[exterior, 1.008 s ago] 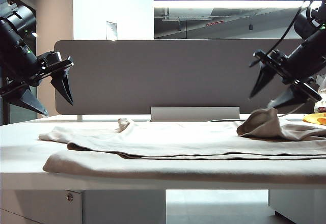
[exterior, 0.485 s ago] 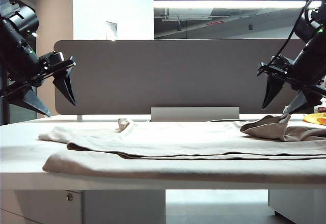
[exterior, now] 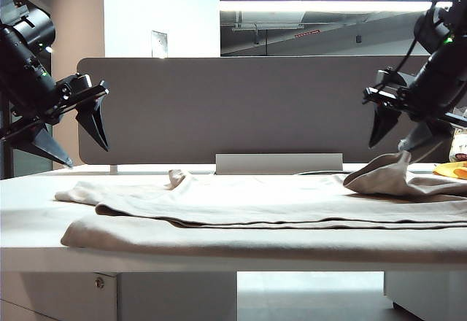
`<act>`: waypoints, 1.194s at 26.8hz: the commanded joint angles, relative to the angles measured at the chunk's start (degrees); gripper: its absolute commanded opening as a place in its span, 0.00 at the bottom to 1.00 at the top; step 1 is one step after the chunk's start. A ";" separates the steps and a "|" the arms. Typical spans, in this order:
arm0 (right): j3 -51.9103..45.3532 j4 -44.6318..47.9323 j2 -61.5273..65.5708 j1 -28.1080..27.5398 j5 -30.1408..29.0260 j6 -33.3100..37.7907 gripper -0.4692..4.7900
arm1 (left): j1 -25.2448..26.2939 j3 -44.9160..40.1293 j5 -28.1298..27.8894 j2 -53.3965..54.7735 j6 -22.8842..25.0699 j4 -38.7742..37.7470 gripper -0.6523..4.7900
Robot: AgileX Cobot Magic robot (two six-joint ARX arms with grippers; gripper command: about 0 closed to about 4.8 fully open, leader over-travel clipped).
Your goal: Fold the bottom side of the T-shirt horizontally towards the center, about one-third of the way, then fold the sleeve back towards the center, creating a straight line along the edge of the T-shirt, and finally fold the bottom of the T-shirt up towards the top, creating a neat rectangle.
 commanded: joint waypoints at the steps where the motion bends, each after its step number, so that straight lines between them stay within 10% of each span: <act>1: 1.60 2.05 -0.59 0.52 0.09 -1.11 0.61 | -0.02 0.22 0.20 -0.31 0.50 0.13 0.75; 32: 10.38 -2.05 -1.97 4.24 1.40 -5.84 0.58 | -0.02 0.22 0.66 -0.31 1.18 0.24 0.75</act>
